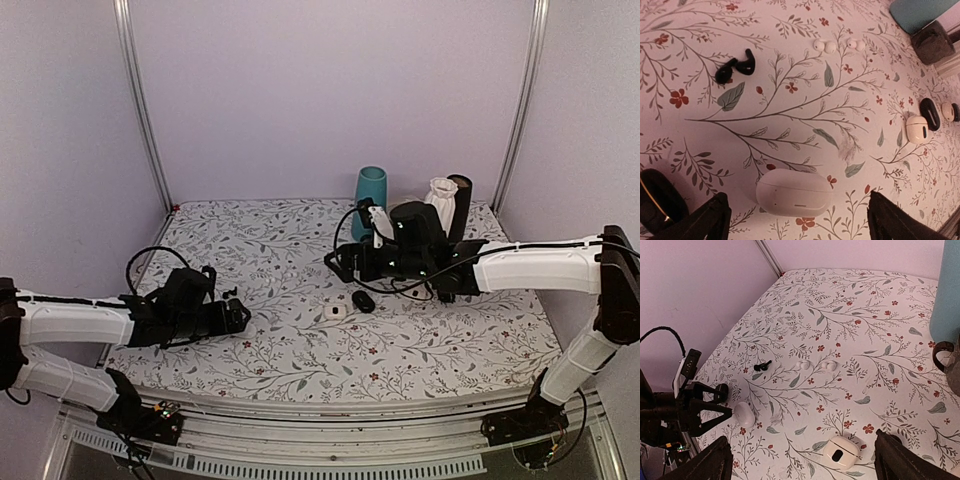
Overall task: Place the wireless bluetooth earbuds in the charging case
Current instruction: Pick up the charging case from the center of the board.
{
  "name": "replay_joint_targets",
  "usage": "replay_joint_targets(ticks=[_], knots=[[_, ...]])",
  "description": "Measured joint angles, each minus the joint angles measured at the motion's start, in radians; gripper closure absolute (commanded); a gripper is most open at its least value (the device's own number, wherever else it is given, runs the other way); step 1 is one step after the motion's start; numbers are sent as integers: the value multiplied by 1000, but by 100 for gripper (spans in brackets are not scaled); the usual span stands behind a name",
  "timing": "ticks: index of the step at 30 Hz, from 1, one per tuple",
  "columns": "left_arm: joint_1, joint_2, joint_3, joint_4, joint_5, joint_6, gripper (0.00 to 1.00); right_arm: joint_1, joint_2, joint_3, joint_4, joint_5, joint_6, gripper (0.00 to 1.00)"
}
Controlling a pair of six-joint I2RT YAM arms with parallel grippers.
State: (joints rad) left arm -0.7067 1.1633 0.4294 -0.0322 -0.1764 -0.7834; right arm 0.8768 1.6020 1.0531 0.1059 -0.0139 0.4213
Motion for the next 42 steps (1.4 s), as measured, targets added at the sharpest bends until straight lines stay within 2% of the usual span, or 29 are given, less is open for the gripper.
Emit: replay_joint_targets(ticks=[9,17,23,36,42], knots=[[-43,183,60,-23,-26,0,4,0,-8,-2,8,-2,-3,1],[-88,266,119,-81,-92,20,4,0,-13,-11,12,-8,-4,1],[-119,347,192,-138,-148,62,8,0,-13,-11,13,-18,-11,1],[-146,389,226,-147,-172,147,39,0,-41,-26,14,-22,-18,1],[-147,383,226,-80,-137,195,46,0,-44,-26,15,-29,-14,1]])
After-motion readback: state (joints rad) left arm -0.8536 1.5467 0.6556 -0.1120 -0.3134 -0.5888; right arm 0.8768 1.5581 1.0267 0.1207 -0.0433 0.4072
